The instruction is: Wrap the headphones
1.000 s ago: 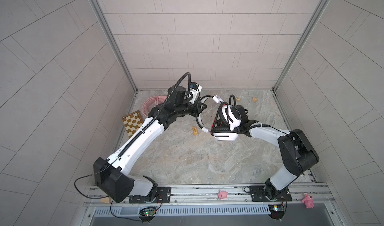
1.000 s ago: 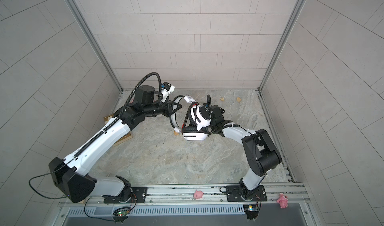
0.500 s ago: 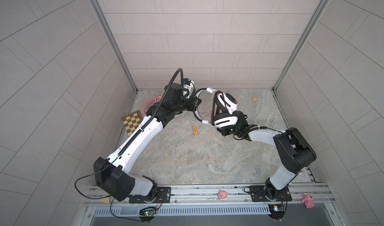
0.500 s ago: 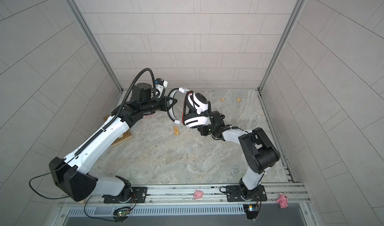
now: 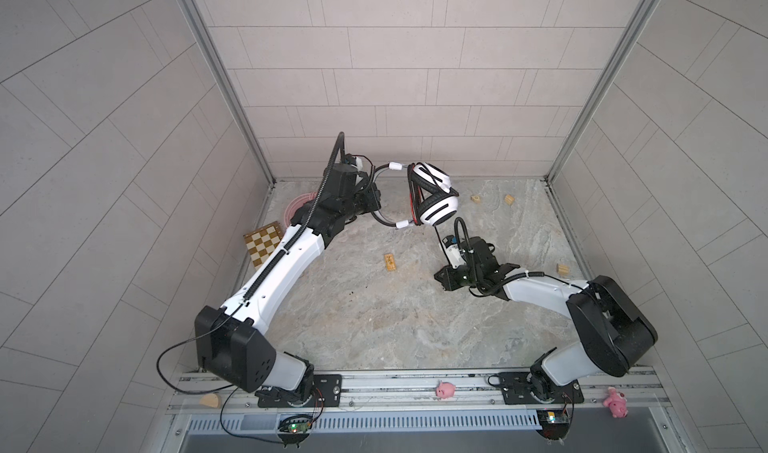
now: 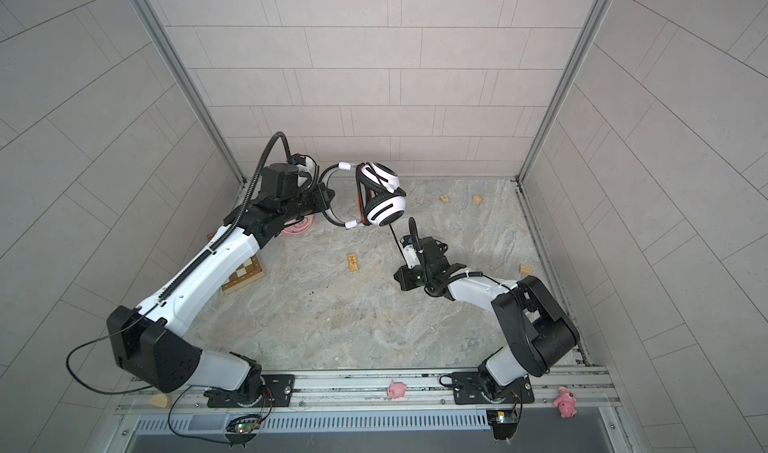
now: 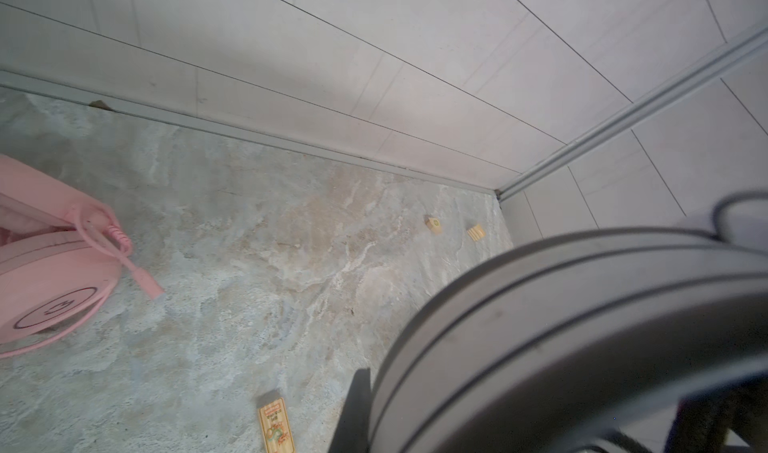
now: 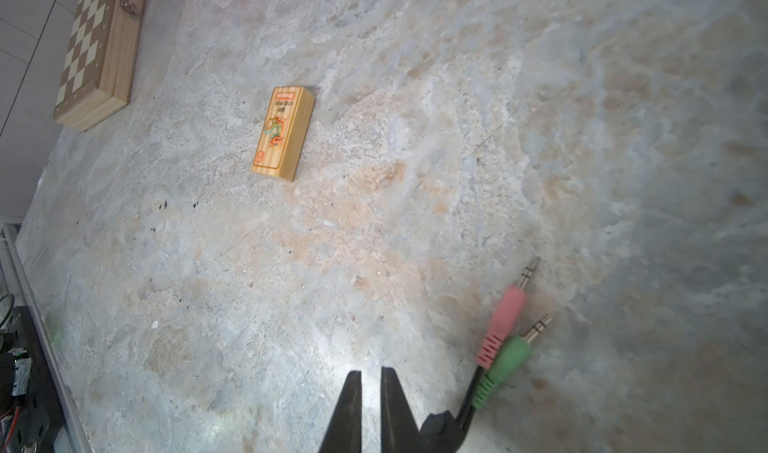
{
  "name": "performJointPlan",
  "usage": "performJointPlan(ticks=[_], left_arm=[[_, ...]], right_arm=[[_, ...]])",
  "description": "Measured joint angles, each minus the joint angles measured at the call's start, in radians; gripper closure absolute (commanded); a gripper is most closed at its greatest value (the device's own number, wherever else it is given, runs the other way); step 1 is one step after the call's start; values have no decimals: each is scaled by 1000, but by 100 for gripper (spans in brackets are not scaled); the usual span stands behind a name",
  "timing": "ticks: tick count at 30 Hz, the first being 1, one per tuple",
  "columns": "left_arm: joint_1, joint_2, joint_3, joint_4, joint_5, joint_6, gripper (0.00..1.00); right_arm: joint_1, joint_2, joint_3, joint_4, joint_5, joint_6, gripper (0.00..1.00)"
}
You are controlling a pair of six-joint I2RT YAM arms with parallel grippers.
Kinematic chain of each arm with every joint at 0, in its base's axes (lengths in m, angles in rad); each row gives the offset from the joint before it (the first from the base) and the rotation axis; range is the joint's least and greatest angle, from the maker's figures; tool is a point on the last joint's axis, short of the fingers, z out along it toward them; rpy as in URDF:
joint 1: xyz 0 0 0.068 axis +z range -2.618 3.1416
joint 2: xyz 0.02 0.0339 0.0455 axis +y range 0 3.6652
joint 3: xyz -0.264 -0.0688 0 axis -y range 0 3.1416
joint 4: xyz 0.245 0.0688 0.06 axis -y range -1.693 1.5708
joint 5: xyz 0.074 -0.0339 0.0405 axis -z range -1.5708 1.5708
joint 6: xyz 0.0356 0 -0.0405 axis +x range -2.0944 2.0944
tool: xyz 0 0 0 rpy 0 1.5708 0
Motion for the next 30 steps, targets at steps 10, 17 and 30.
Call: performJointPlan(ticks=[10, 17, 30], left_arm=[[43, 37, -1, -2, -153, -82, 100], [53, 43, -56, 7, -226, -86, 100], [59, 66, -84, -9, -277, -58, 100]], right_arm=[[163, -197, 24, -203, 151, -47, 89], [261, -235, 135, -380, 233, -107, 89], [256, -286, 113, -356, 268, -146, 76]])
